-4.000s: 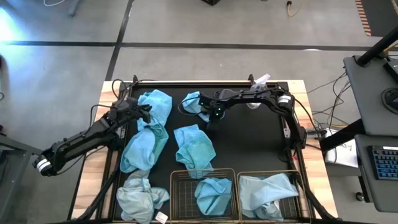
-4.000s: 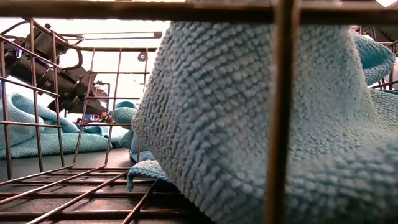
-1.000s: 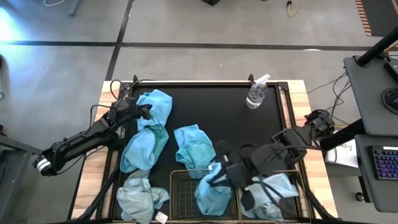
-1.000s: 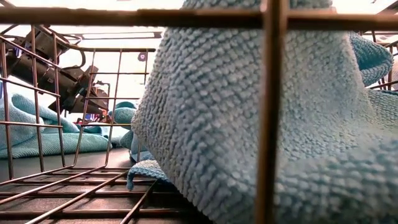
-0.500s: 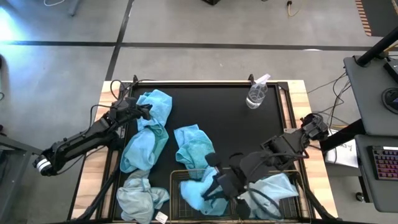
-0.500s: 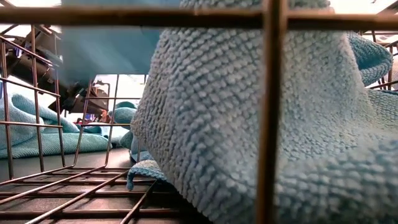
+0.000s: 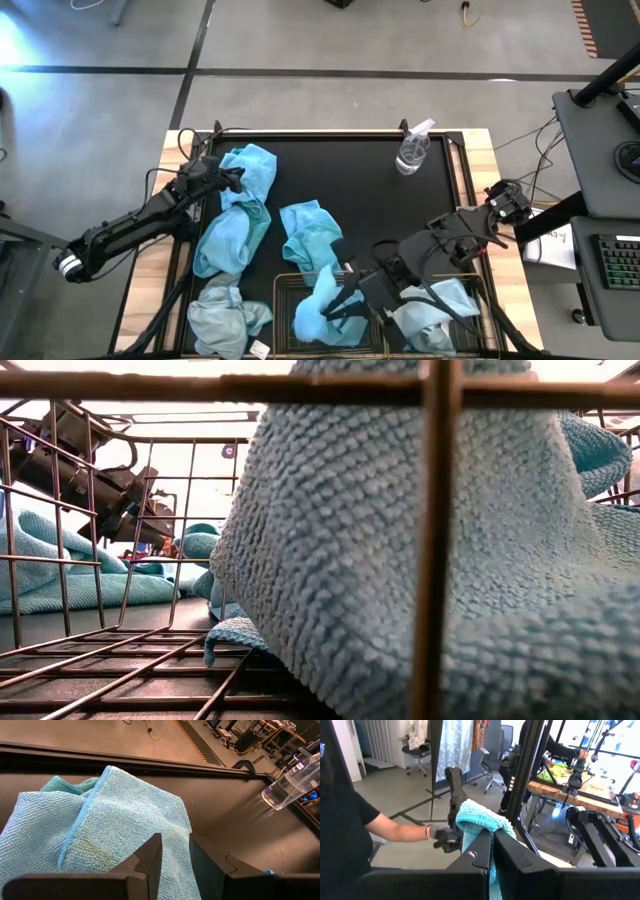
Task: Sort microfiber towel by color & place in baskets
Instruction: Put the blue towel into the left wire basket
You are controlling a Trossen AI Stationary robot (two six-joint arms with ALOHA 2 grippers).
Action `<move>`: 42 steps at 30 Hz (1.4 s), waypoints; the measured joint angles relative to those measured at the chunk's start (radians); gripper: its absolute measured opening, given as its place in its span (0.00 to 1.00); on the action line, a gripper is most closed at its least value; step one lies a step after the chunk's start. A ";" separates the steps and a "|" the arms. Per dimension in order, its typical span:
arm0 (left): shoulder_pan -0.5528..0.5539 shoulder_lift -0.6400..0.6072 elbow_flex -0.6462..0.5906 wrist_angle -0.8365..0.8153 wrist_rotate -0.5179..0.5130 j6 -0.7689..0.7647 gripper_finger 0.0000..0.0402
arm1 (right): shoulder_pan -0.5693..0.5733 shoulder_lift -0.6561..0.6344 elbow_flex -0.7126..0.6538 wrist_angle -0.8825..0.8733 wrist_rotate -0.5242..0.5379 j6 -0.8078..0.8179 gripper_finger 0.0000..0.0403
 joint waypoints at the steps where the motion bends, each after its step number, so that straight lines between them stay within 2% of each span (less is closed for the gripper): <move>1: 0.000 0.000 0.000 0.000 0.000 0.001 0.21 | 0.000 0.000 0.000 0.005 0.000 0.000 0.02; 12: 0.000 0.001 0.000 0.000 0.000 0.004 0.21 | 0.000 0.000 0.005 0.108 -0.002 -0.032 0.02; 15: 0.000 0.001 0.000 0.000 0.000 0.004 0.21 | 0.000 0.000 0.005 0.088 0.001 -0.051 0.02; 22: 0.000 0.001 0.000 0.000 0.000 0.004 0.21 | -0.022 0.009 0.005 -0.149 0.002 0.030 0.02; 32: 0.000 0.002 0.000 0.000 0.000 0.004 0.21 | -0.044 0.087 0.005 -0.485 0.003 0.148 0.02; 42: 0.000 0.010 0.000 0.000 0.000 0.001 0.21 | -0.081 0.158 0.005 -0.639 0.053 0.280 0.02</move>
